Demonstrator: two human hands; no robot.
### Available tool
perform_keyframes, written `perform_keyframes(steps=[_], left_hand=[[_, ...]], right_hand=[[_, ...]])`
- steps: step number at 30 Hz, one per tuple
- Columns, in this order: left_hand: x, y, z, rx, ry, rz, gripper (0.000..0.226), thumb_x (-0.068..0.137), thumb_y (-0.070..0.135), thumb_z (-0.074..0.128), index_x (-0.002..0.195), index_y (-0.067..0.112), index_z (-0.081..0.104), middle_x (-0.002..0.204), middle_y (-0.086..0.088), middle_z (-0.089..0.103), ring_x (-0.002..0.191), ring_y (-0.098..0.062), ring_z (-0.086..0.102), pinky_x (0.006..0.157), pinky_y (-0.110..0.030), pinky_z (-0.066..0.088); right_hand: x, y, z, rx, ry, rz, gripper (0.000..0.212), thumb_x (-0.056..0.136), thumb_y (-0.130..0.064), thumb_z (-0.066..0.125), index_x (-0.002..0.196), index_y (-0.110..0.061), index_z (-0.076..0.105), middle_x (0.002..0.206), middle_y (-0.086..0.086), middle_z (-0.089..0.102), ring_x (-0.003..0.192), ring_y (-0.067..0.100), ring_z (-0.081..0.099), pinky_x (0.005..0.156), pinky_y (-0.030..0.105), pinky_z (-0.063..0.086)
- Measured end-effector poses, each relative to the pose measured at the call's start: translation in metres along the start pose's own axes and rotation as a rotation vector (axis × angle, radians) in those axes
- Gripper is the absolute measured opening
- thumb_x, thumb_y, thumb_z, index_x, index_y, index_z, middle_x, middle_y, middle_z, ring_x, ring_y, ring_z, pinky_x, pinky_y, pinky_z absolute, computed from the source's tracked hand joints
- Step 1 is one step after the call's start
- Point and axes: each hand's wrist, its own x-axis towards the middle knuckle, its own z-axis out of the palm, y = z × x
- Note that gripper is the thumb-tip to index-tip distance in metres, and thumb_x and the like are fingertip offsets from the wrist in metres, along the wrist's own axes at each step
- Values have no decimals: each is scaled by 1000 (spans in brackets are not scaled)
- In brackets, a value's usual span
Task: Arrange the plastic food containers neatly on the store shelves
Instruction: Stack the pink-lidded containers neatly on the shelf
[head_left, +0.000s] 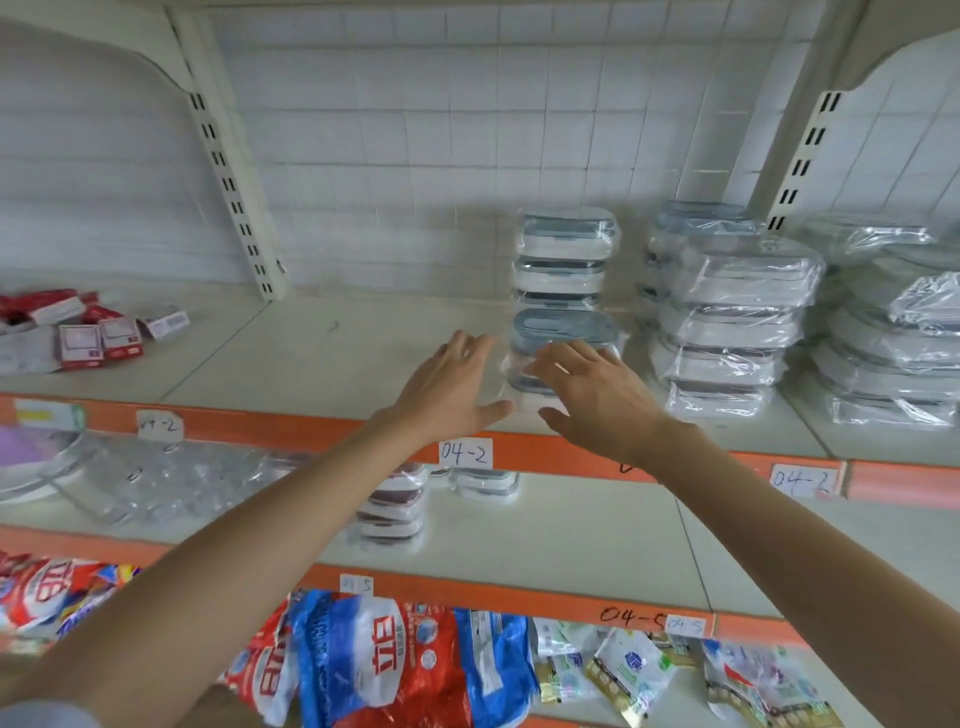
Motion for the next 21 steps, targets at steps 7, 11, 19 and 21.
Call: perform_keyframes(steps=[7,11,19,21], left_hand=[[-97,-32,11,-2,87,-40,36,87,27,59,117,8,50,114,-9,48,104,-25,51,85,-35,43],[-156,-50,32,48,-96,-106,40,89,27,56,122,9,47,123,-8,47,113,-25,48,90,-36,43],[-200,-35,70,185,-343,-39,43,90,32,52,126,8,45,121,-9,49,109,-25,50,86,-36,43],[-199,-29,78,194,-385,-14,42,90,31,52,126,8,46,122,-9,49,110,-24,49,89,-36,43]], right_hand=[[-13,-70,30,74,-113,-64,43,93,-30,49,135,-20,45,133,1,45,125,18,38,100,30,33],[-32,-107,63,107,-288,-76,48,95,-33,46,140,-19,38,142,1,38,133,18,33,107,31,28],[-88,-121,105,190,-459,68,54,94,-35,50,143,-18,33,140,1,39,130,18,35,104,34,33],[-93,-115,111,204,-478,103,55,94,-35,50,142,-17,32,139,2,39,130,19,36,103,34,33]])
